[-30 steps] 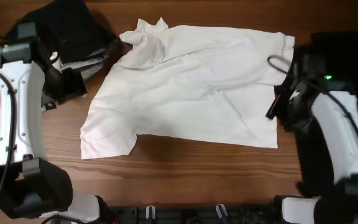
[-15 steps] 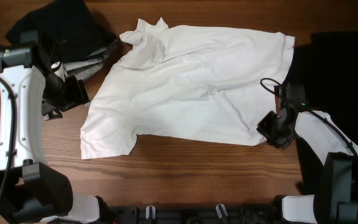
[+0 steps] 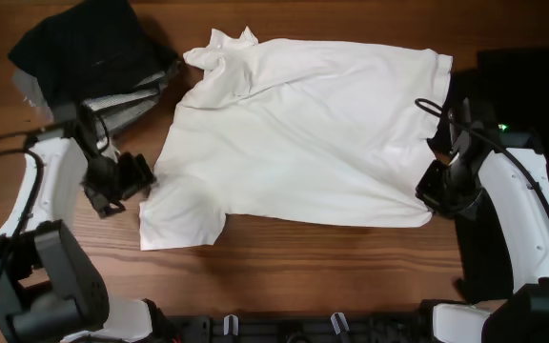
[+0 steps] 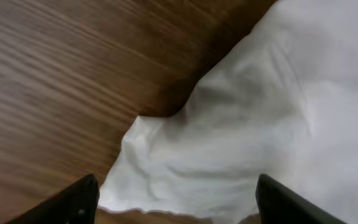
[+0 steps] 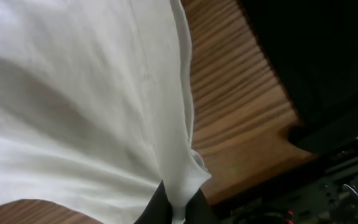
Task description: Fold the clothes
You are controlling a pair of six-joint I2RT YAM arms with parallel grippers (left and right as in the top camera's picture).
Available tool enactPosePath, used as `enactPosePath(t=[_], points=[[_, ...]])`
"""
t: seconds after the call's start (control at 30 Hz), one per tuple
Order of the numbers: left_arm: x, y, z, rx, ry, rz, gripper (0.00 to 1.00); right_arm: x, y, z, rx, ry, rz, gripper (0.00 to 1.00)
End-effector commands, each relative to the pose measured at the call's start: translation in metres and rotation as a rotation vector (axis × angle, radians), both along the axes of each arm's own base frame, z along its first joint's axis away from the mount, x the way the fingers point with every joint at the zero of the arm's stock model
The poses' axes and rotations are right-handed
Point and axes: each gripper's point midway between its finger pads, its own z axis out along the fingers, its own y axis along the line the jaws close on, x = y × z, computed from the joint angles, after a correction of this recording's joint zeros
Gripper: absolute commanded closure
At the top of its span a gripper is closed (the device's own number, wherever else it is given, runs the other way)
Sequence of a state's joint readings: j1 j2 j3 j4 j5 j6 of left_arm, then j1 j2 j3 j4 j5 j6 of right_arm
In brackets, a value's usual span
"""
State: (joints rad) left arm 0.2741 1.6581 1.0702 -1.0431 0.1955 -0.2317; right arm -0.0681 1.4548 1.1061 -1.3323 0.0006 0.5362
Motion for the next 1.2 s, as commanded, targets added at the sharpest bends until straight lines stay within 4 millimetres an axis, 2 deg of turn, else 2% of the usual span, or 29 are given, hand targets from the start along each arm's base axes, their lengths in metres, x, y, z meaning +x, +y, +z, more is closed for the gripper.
enactPosePath(t=[0.0, 0.1, 0.17, 0.27, 0.33, 0.37, 0.4, 0.5, 0.6, 0.73, 0.8, 0.87, 0.93, 1.13, 1.17], points=[[-0.013, -0.027, -0.023, -0.140, -0.019, 0.028, 0.17, 0.000, -0.012, 0.004, -0.070, -0.002, 0.021, 0.96], [-0.017, -0.031, -0.043, -0.146, -0.054, 0.019, 0.15, 0.003, -0.012, 0.004, -0.071, -0.013, 0.021, 0.96], [-0.019, -0.031, -0.049, -0.144, -0.063, 0.018, 0.20, 0.005, -0.012, 0.004, -0.072, -0.023, 0.021, 0.96], [-0.016, -0.031, -0.051, -0.139, -0.079, 0.017, 0.54, 0.010, -0.013, 0.004, -0.073, -0.043, 0.020, 0.96], [-0.012, -0.029, -0.051, -0.133, -0.105, -0.015, 0.85, 0.013, -0.014, 0.003, -0.081, -0.056, 0.021, 0.96], [-0.011, -0.029, -0.050, -0.132, -0.113, -0.040, 0.96, 0.014, -0.017, 0.004, -0.099, -0.058, 0.022, 0.96], [-0.012, -0.029, -0.046, -0.134, -0.109, -0.063, 0.96, 0.014, -0.020, 0.005, -0.118, -0.059, 0.023, 0.96], [-0.010, -0.027, -0.014, -0.139, -0.081, -0.094, 0.96, 0.013, -0.024, 0.017, -0.137, -0.051, 0.036, 0.96], [0.000, -0.015, 0.044, -0.101, -0.094, -0.037, 0.96, 0.013, -0.024, 0.032, -0.137, -0.052, 0.051, 0.96], [0.020, -0.006, 0.137, -0.020, -0.295, -0.037, 0.96, 0.014, -0.024, 0.039, -0.136, -0.056, 0.053, 0.96], [0.015, -0.002, 0.158, 0.037, -0.350, -0.010, 0.96, 0.014, -0.024, 0.039, -0.136, -0.056, 0.054, 0.96], [0.004, -0.001, 0.159, 0.067, -0.317, 0.004, 0.96, 0.015, -0.024, 0.039, -0.136, -0.058, 0.055, 0.95], [-0.010, -0.005, 0.151, 0.051, -0.251, 0.001, 0.96, 0.016, -0.024, 0.039, -0.137, -0.062, 0.054, 0.95], [-0.051, -0.016, 0.084, -0.001, -0.039, 0.028, 0.96, 0.022, -0.025, 0.039, -0.139, -0.086, 0.058, 0.94], [-0.058, -0.018, 0.077, -0.008, -0.011, 0.028, 0.91, 0.023, -0.025, 0.039, -0.138, -0.090, 0.072, 0.94]])
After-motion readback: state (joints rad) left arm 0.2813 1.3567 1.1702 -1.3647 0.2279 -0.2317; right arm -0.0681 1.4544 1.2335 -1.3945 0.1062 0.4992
